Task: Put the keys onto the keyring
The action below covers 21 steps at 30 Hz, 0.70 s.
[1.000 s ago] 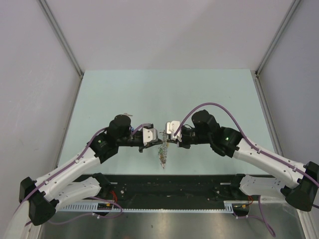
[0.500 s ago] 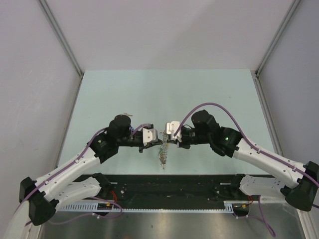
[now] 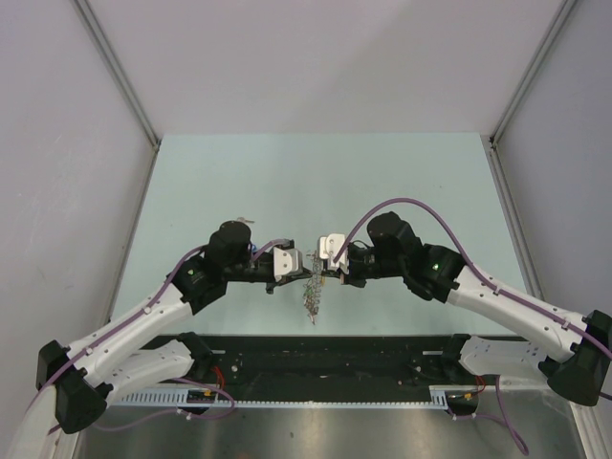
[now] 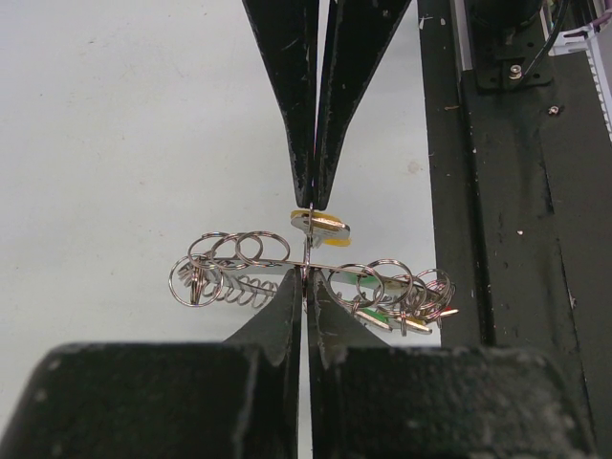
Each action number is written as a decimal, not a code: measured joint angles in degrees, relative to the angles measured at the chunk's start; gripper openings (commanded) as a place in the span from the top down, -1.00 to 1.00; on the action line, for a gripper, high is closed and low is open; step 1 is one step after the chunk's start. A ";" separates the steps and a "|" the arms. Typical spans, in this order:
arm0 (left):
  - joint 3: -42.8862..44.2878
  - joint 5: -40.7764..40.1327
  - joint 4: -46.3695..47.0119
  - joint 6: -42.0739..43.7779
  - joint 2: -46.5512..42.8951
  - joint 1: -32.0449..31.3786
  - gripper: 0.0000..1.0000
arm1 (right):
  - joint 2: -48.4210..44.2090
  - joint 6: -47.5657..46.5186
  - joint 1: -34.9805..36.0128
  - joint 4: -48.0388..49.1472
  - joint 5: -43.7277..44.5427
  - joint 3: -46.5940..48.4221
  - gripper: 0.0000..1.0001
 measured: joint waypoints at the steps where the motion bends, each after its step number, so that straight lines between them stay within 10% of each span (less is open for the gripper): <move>1: 0.00 0.00 0.00 0.04 0.00 0.00 0.99 | 0.02 0.00 0.00 -0.02 0.00 0.00 1.00; 21: -0.09 0.09 -0.24 0.52 0.00 0.00 0.99 | -0.46 0.02 0.09 0.22 -0.04 0.00 1.00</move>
